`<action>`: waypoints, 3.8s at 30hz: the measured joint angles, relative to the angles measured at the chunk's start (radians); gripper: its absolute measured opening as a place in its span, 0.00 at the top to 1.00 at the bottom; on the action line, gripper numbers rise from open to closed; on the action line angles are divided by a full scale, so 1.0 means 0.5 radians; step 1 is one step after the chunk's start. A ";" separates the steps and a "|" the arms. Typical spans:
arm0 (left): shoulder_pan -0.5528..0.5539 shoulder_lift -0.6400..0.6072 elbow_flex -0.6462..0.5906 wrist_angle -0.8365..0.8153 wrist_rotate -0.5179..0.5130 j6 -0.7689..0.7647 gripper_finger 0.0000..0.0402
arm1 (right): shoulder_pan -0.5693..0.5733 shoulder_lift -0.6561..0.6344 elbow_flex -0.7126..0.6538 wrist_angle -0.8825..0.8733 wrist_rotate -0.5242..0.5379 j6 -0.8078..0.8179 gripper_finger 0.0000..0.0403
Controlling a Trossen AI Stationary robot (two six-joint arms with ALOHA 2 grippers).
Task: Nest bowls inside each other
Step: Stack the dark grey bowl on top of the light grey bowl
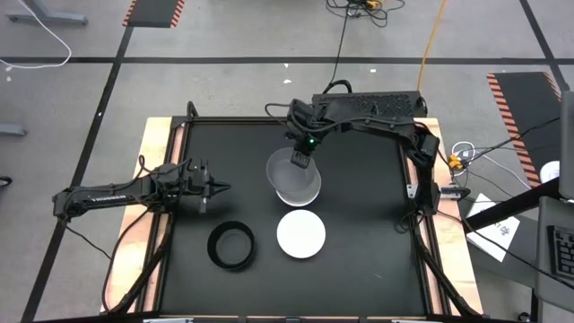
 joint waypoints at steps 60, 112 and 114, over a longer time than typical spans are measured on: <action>0.000 0.002 0.000 0.004 0.032 0.001 0.94 | 0.041 0.012 -0.417 0.292 0.207 -0.173 1.00; -0.001 0.002 0.000 0.005 0.038 -0.002 0.94 | 0.047 0.020 -0.422 0.272 0.036 -0.121 0.55; 0.000 0.002 0.000 0.005 0.038 -0.003 0.94 | 0.047 0.020 -0.422 0.274 0.037 -0.120 0.53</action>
